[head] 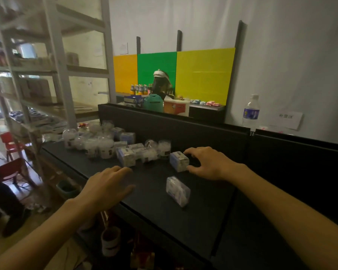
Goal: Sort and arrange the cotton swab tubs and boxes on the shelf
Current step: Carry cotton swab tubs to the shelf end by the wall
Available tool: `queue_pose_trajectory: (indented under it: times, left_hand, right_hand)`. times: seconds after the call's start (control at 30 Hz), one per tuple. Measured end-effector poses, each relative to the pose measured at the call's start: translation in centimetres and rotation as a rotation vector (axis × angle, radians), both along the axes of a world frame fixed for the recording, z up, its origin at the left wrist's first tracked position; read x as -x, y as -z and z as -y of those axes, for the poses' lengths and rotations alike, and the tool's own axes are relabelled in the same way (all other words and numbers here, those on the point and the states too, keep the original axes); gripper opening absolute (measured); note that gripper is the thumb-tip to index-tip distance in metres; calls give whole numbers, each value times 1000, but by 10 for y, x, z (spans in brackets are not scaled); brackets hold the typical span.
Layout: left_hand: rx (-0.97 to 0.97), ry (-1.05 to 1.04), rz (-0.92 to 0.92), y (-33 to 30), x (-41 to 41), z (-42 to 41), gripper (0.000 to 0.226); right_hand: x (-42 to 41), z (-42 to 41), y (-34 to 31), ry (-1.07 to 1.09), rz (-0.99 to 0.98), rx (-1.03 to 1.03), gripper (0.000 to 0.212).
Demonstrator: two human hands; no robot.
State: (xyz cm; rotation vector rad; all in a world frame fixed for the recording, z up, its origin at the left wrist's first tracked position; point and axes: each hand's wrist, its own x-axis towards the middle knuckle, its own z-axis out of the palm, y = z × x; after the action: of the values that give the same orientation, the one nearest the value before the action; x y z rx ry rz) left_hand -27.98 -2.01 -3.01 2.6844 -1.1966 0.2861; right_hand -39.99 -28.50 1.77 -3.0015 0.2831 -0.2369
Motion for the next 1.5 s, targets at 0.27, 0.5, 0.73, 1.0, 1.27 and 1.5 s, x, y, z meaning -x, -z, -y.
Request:
queue_pose_trajectory:
  times: [0.27, 0.5, 0.73, 1.0, 1.27, 1.5]
  left_hand:
    - [47, 7, 22, -7, -97, 50, 52]
    - [82, 29, -16, -3, -158, 82, 53]
    - [30, 118, -84, 6, -203, 104, 53]
    - [20, 276, -122, 8, -246, 114, 53]
    - [-59, 450, -128, 1, -266, 132, 53]
    - [-217, 565, -169, 2, -254, 163, 61]
  right_hand:
    - [-104, 50, -10, 42, -28, -65, 59]
    - [-182, 70, 1, 57, -128, -55, 58]
    - [-224, 74, 12, 75, -224, -41, 63]
    - [-245, 59, 26, 181, -235, -147, 62]
    - [-221, 48, 19, 327, 31, -180, 53]
    - [-176, 30, 5, 417, 306, -227, 46]
